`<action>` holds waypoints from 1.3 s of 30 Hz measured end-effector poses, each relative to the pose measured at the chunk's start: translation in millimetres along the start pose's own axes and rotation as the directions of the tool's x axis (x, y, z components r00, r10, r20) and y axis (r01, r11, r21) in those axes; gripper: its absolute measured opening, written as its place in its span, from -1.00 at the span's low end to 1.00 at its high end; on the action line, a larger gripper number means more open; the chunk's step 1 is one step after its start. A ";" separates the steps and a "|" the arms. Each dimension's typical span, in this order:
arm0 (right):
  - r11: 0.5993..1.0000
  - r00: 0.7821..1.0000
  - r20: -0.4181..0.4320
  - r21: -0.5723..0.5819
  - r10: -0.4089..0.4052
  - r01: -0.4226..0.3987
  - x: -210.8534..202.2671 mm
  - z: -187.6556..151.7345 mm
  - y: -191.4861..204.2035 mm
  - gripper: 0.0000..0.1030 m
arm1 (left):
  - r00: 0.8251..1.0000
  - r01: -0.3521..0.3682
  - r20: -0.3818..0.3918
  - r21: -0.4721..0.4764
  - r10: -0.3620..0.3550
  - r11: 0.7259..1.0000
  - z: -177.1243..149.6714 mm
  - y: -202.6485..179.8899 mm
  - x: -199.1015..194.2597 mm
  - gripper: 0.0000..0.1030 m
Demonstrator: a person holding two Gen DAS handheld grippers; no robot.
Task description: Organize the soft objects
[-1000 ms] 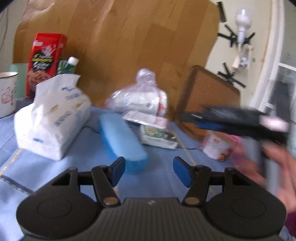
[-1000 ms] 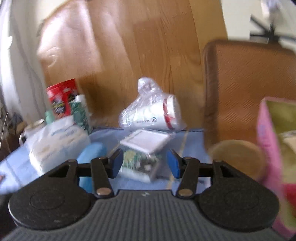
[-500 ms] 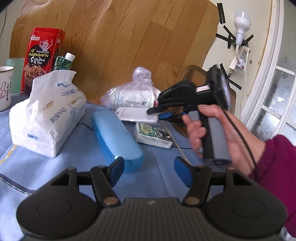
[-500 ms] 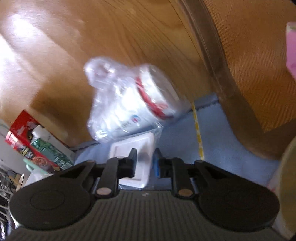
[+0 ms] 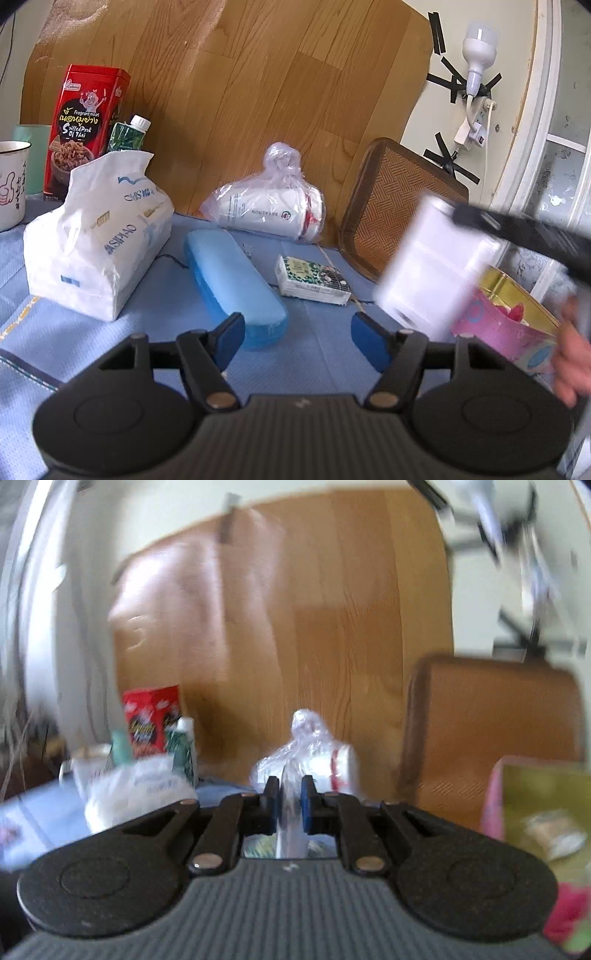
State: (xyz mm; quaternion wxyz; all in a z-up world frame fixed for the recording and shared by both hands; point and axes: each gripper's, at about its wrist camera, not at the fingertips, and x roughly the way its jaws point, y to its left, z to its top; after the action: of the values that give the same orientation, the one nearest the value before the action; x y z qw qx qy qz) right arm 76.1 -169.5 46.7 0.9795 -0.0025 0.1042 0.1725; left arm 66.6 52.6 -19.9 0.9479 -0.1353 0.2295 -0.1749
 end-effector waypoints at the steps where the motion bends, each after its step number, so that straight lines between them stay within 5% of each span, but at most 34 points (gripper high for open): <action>1: 0.998 1.000 0.012 -0.066 -0.008 0.009 -12.9 -9.0 3.7 -0.72 | 1.000 0.002 -0.001 0.000 -0.002 1.000 -0.3 -0.1 0.0 0.27; 7: 0.969 0.998 -0.023 -0.238 0.055 -0.059 -59.6 -47.4 14.8 -0.69 | 1.000 0.000 -0.004 0.004 0.000 1.000 -0.7 -1.0 -0.2 0.26; 9: 0.964 0.989 -0.068 -0.226 0.131 -0.143 -64.4 -51.8 17.3 -0.65 | 1.000 0.000 -0.004 0.006 0.000 1.000 -0.9 -1.3 -0.4 0.28; 11: 0.954 0.980 -0.084 -0.229 0.178 -0.193 -71.3 -53.5 23.0 -0.22 | 1.000 -0.004 -0.001 0.009 0.004 1.000 -1.1 -1.4 -0.7 0.30; 13: 0.941 0.965 -0.107 -0.222 0.238 -0.257 -72.7 -56.2 27.4 -0.03 | 1.000 -0.002 0.000 0.009 0.002 1.000 -1.3 -1.3 -1.2 0.30; 21: 0.915 0.906 -0.162 -0.029 0.392 -0.401 -76.7 -65.1 33.1 0.02 | 1.000 -0.004 -0.008 0.002 0.004 1.000 -1.6 -0.3 0.3 0.30; 28: 0.939 0.936 -0.119 0.129 0.332 -0.317 -83.1 -69.3 8.2 0.06 | 1.000 -0.007 -0.009 0.011 0.007 1.000 -2.1 -1.5 0.8 0.30; 34: 0.965 0.977 -0.109 0.209 0.184 -0.158 -76.6 -80.4 -6.4 0.15 | 1.000 -0.007 -0.009 0.019 0.007 1.000 -2.1 -2.2 1.0 0.35; 39: 0.967 0.988 -0.114 0.245 0.099 -0.068 -68.9 -89.0 -21.9 0.15 | 1.000 -0.007 -0.005 0.026 0.007 1.000 -2.3 -3.4 0.7 0.37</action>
State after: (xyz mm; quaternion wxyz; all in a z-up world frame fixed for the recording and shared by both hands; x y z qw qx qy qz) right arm 2.1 -217.0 -26.9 0.9558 0.1098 0.1859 0.1994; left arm 65.1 48.8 -21.0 0.9495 -0.1219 0.2301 -0.1749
